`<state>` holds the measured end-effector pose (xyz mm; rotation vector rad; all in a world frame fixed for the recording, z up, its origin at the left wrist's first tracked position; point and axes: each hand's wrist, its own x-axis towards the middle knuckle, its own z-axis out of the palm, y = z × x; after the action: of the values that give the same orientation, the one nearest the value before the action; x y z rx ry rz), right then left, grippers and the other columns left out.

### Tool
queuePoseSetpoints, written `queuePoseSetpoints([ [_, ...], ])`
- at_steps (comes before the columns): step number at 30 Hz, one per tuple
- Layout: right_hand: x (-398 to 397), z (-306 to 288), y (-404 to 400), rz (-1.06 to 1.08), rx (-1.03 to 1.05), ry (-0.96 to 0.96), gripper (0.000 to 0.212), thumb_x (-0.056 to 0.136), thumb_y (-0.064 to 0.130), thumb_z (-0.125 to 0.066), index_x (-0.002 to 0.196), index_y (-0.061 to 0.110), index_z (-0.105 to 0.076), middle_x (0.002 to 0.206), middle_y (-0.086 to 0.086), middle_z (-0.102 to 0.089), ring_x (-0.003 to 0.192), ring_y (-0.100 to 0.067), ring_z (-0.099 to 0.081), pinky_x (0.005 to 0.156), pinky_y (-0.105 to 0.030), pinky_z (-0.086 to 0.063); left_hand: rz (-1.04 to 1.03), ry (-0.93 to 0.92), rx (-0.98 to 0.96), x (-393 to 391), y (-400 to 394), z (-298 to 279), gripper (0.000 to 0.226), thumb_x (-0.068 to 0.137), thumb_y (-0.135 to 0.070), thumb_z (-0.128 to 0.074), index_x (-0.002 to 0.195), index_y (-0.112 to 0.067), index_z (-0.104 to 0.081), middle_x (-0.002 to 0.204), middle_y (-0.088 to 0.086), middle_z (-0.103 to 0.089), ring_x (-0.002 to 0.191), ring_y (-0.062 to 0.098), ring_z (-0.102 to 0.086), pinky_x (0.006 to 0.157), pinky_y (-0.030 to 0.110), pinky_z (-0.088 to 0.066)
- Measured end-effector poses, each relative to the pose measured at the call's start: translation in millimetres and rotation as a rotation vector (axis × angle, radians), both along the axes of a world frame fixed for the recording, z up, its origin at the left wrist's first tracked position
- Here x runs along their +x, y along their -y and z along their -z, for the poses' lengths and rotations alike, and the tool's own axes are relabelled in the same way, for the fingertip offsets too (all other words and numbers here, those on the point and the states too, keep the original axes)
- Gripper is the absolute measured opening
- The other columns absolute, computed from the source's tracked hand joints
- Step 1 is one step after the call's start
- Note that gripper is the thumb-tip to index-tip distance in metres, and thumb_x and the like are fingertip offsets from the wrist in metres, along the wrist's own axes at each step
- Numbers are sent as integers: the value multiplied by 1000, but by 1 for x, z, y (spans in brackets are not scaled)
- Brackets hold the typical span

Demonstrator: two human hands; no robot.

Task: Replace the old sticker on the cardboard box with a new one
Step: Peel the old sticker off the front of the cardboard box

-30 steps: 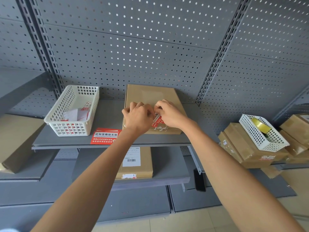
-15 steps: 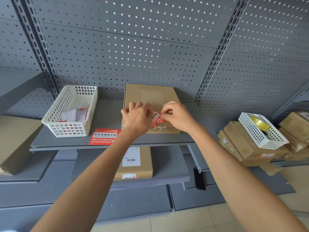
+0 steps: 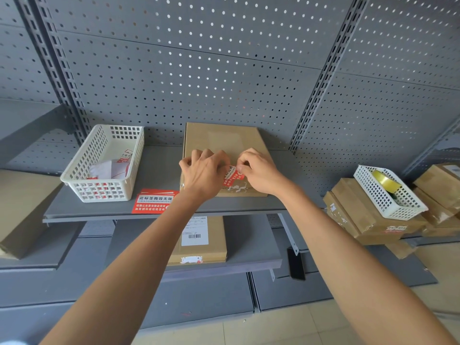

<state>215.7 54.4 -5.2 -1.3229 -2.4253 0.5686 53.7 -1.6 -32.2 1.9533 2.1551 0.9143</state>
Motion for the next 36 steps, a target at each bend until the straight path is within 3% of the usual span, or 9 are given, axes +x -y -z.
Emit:
queuePoseSetpoints([
  [6,5,-2,1,46,-95,-177,6,99,17,-60,94,19,-63,108,1,-66,102,-16,-63,90,-31,-48,-12,13,11,0,1,1,16,102,-34,-47,104,-35,-63,112,-3,-60,116,25,-43,98,45,-25],
  [10,17,2,4,69,-188,-343,14,91,19,-74,103,14,-68,125,2,-67,116,-15,-64,107,-29,-46,-7,11,17,0,1,2,14,102,-35,-48,104,-34,-62,112,-3,-60,115,25,-43,97,44,-25],
  [16,14,1,11,61,-95,-177,13,90,24,-76,85,13,-72,140,3,-59,122,-13,-57,112,-32,-39,0,13,18,-1,1,2,13,102,-35,-48,103,-33,-61,111,-3,-60,115,25,-43,98,45,-25],
  [22,14,-3,13,52,-105,-167,13,93,19,-71,82,13,-70,141,0,-59,115,-9,-55,104,-22,-35,10,22,9,-2,1,3,12,103,-32,-47,103,-33,-59,111,-3,-60,115,25,-43,97,45,-24],
  [27,13,-3,12,49,-110,-159,13,94,21,-70,82,15,-69,142,0,-59,124,-14,-57,109,-26,-36,13,31,19,-3,1,4,12,103,-31,-46,103,-33,-58,110,-3,-60,113,25,-43,96,44,-24],
  [36,13,0,10,63,-110,-191,12,93,21,-71,84,13,-72,137,3,-62,119,-13,-60,112,-32,-41,36,37,20,-7,-1,6,10,100,-32,-52,108,-37,-57,111,-5,-63,115,25,-44,99,45,-26],
])
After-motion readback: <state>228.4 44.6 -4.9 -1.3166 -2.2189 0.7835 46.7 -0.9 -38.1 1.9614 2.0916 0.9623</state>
